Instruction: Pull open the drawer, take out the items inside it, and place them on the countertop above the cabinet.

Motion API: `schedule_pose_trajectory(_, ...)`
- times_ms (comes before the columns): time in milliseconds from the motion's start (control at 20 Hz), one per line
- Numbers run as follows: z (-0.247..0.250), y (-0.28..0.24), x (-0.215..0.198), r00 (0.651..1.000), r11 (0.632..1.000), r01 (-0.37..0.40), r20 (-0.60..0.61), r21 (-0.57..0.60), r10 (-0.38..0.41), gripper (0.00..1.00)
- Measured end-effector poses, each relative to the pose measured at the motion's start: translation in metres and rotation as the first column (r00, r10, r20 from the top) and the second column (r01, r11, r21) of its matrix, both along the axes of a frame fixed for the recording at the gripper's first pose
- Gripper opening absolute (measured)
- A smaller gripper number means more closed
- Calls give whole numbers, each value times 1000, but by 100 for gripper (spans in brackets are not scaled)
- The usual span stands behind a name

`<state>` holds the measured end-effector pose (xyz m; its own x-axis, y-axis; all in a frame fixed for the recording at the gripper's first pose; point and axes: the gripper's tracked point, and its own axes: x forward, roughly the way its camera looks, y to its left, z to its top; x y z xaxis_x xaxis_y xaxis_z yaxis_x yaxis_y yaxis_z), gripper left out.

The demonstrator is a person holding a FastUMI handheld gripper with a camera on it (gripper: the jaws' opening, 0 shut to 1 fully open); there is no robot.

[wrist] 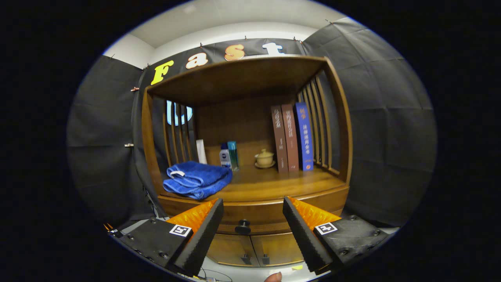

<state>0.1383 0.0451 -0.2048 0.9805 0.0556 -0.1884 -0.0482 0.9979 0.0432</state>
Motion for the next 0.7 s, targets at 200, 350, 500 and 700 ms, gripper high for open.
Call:
schedule_pose_trajectory(200,-61,11,23,999,1000,-4,-37,-1,4,99)
schedule_pose_trajectory(350,-97,19,33,998,999,-14,-62,-52,11,98)
schedule_pose_trajectory(500,-122,21,49,995,997,-6,-95,-76,-1,87)
schedule_pose_trajectory(700,-143,23,60,989,999,12,-144,-53,-19,60)
